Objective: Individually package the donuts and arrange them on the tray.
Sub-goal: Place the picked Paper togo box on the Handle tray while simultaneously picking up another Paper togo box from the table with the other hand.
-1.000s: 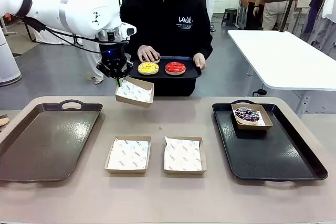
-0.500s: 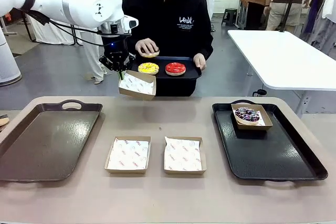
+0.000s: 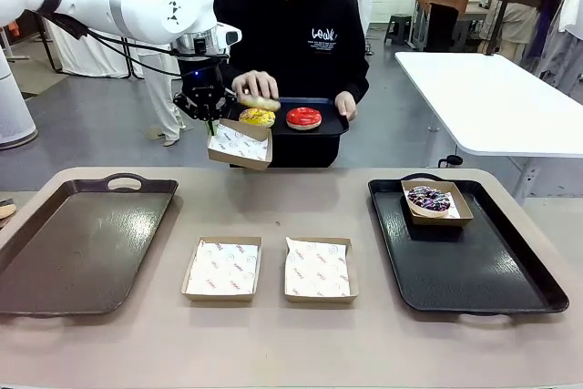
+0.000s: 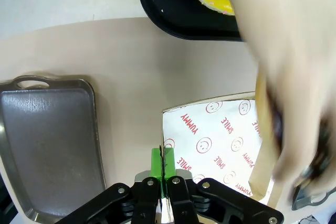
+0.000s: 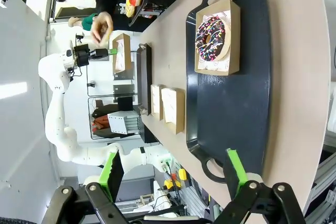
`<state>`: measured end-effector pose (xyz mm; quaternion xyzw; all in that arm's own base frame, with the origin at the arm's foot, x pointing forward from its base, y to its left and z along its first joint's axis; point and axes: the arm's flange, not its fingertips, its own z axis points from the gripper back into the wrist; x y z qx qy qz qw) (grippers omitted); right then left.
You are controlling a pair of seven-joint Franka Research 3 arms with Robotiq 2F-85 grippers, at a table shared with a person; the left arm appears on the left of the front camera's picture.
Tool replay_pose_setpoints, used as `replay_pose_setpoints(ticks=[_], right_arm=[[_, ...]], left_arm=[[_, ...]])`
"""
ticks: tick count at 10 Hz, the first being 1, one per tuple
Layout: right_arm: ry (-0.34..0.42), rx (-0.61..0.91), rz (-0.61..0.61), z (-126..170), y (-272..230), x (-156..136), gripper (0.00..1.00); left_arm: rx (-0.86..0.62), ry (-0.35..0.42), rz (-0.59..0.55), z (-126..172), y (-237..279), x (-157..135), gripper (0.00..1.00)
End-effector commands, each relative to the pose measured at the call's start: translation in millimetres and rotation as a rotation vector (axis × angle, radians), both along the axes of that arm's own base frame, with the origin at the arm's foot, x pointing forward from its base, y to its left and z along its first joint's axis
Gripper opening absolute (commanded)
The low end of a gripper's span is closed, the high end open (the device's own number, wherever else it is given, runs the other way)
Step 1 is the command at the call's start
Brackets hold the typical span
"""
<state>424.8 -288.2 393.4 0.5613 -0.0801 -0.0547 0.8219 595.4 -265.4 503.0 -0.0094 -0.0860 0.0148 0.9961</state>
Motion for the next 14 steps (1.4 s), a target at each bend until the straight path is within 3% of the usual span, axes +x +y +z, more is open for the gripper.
replay_pose_setpoints(ticks=[1,14], right_arm=[[0.01,0.011,0.001,1.9,-0.2,-1.7,1.0],[0.01,0.011,0.001,1.9,-0.2,-1.7,1.0]], left_arm=[[0.001,-0.003,0.003,1.4,2.1,0.6,0.0],[0.001,-0.003,0.003,1.4,2.1,0.6,0.0]])
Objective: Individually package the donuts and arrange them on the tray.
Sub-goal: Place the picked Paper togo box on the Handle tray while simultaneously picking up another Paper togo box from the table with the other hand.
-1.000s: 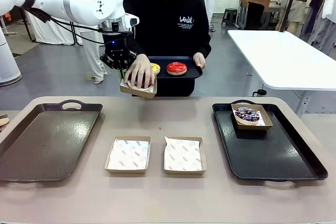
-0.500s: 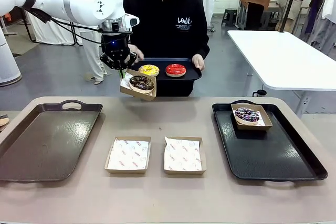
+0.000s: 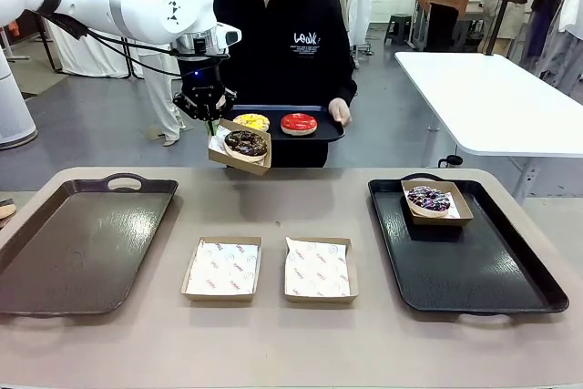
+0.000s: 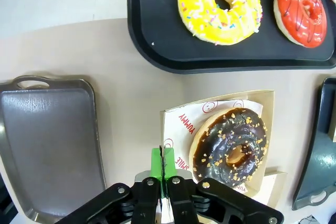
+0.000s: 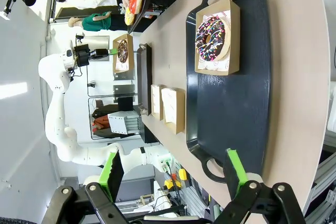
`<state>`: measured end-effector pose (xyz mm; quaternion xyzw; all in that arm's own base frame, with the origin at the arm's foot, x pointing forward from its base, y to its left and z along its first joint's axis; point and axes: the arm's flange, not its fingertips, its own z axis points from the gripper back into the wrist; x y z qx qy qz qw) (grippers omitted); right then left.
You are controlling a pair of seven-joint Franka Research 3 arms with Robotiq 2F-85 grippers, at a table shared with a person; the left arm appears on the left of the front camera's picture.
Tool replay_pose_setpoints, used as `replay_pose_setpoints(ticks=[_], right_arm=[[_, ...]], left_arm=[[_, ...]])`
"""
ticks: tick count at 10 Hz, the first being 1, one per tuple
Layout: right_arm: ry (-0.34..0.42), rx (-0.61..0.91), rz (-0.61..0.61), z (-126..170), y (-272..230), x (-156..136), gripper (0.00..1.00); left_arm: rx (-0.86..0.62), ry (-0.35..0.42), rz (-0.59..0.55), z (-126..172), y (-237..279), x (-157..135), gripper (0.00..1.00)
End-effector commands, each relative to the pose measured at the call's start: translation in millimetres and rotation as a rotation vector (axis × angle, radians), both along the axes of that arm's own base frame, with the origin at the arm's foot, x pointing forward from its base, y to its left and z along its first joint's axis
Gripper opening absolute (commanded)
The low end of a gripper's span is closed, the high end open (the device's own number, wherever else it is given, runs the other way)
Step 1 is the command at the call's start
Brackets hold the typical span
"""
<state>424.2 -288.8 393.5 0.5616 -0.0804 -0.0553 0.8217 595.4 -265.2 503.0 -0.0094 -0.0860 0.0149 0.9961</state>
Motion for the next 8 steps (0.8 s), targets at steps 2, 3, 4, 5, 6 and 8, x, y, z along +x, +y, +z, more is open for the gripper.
replay_pose_setpoints(ticks=[2,3,4,5,6,8], right_arm=[[0.01,0.01,0.002,1.9,0.5,-1.1,1.0],[0.01,0.01,0.002,1.9,0.5,-1.1,1.0],[0.01,0.01,0.002,1.9,0.5,-1.1,1.0],[0.01,0.01,0.002,1.9,0.5,-1.1,1.0],[0.01,0.01,0.002,1.9,0.5,-1.1,1.0],[0.01,0.01,0.002,1.9,0.5,-1.1,1.0]], left_arm=[[0.001,-0.003,0.003,1.4,2.0,0.5,0.0],[0.001,-0.003,0.003,1.4,2.0,0.5,0.0],[0.001,-0.003,0.003,1.4,2.0,0.5,0.0],[0.001,-0.003,0.003,1.4,2.0,0.5,0.0],[0.001,-0.003,0.003,1.4,2.0,0.5,0.0],[0.001,-0.003,0.003,1.4,2.0,0.5,0.0]])
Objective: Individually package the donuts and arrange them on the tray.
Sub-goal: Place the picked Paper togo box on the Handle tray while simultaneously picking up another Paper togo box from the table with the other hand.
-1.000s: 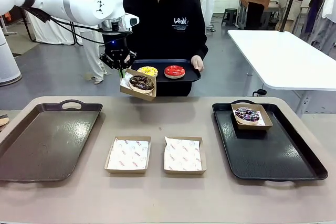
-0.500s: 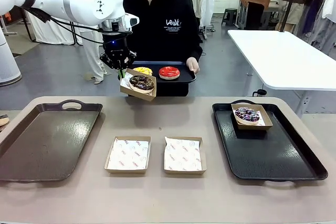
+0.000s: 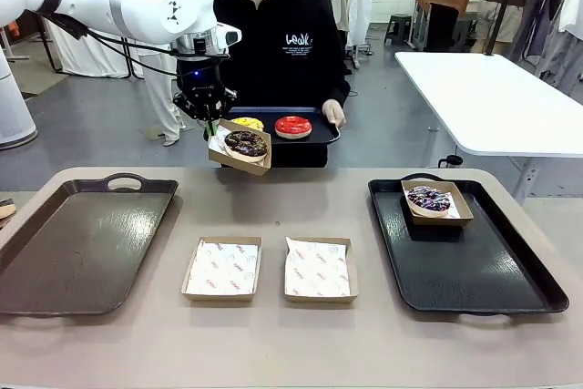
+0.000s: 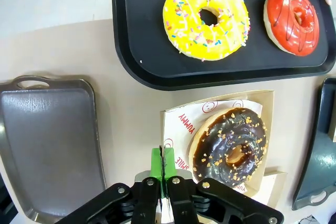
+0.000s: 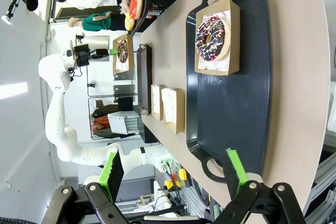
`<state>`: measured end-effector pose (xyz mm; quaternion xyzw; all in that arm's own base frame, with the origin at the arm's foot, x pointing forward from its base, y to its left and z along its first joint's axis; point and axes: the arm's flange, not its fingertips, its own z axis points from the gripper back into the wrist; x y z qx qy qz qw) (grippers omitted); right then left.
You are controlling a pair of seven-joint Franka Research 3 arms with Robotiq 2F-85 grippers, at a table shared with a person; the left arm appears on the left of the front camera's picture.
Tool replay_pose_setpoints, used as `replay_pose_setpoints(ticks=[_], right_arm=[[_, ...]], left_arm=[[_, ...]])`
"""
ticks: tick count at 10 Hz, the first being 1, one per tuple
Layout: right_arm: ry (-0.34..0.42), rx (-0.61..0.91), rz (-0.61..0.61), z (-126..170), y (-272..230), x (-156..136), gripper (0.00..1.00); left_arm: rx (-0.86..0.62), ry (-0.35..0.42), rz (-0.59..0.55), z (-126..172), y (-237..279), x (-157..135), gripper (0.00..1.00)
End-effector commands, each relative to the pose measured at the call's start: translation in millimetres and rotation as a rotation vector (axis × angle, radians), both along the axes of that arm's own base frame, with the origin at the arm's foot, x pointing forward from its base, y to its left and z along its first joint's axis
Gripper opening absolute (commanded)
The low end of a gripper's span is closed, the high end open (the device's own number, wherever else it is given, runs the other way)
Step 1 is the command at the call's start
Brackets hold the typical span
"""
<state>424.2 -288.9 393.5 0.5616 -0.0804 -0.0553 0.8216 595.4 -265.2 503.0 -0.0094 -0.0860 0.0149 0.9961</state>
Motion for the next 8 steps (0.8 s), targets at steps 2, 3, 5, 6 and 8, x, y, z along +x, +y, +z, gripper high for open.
replay_pose_setpoints(ticks=[2,3,5,6,8], right_arm=[[-0.038,-0.088,0.001,18,16,-7,1.0],[-0.059,-0.156,0.013,39,35,-10,1.0],[-0.067,-0.277,0.078,83,85,-12,1.0],[-0.061,-0.363,0.1,97,115,-14,1.0],[-0.048,-0.519,0.114,115,182,-11,1.0]], left_arm=[[0.016,-0.014,-0.038,7,12,-10,0.01],[0.009,-0.026,-0.073,17,28,-20,0.01],[0.001,-0.019,-0.088,32,72,-41,0.01],[-0.005,-0.009,-0.089,37,92,-49,0.01],[-0.004,0.024,-0.074,35,126,-60,0.01]])
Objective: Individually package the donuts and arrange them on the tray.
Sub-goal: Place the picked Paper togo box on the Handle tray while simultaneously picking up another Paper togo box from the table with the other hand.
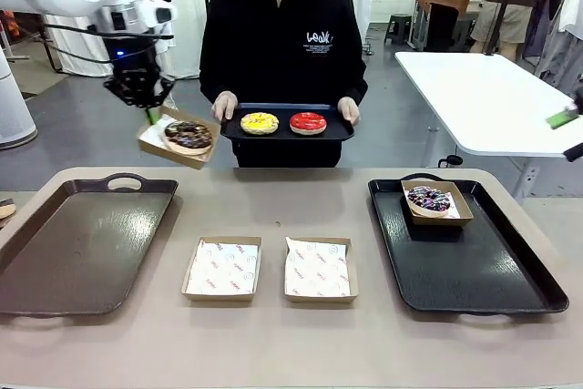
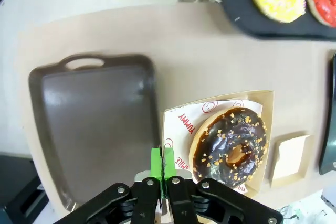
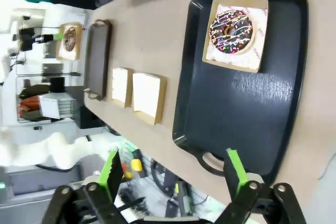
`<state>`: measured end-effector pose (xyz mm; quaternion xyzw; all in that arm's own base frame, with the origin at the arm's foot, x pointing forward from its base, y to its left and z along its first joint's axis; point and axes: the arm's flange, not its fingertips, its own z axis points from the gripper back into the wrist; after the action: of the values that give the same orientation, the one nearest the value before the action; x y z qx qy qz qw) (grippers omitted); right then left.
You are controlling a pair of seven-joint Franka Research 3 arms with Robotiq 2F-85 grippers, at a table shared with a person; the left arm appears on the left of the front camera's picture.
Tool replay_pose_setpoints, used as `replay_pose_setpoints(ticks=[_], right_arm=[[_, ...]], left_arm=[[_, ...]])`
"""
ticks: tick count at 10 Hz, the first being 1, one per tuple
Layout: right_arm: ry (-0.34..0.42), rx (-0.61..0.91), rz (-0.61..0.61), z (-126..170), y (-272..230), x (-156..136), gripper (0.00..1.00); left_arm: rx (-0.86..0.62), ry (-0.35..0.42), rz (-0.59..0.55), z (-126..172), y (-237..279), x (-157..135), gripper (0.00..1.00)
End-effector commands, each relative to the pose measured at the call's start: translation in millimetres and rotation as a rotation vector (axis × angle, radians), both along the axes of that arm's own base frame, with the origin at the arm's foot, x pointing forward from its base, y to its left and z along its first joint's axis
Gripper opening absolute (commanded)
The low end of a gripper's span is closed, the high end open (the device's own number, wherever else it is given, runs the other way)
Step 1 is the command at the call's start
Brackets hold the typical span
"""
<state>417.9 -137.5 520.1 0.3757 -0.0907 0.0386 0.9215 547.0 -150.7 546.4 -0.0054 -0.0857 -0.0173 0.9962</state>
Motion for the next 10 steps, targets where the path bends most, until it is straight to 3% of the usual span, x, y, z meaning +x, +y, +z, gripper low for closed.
replay_pose_setpoints(ticks=[1,5,10], right_arm=[[0.017,-0.156,-0.01,-12,69,-6,1.0],[-0.025,-0.373,0.027,-50,183,-15,1.0],[-0.001,-0.441,0.011,-95,247,-14,1.0]], left_arm=[[-0.012,0.035,0.013,-13,30,-15,0.01],[-0.007,0.068,0.13,-43,93,-30,0.01],[-0.046,0.107,0.199,-71,139,-39,0.01]])
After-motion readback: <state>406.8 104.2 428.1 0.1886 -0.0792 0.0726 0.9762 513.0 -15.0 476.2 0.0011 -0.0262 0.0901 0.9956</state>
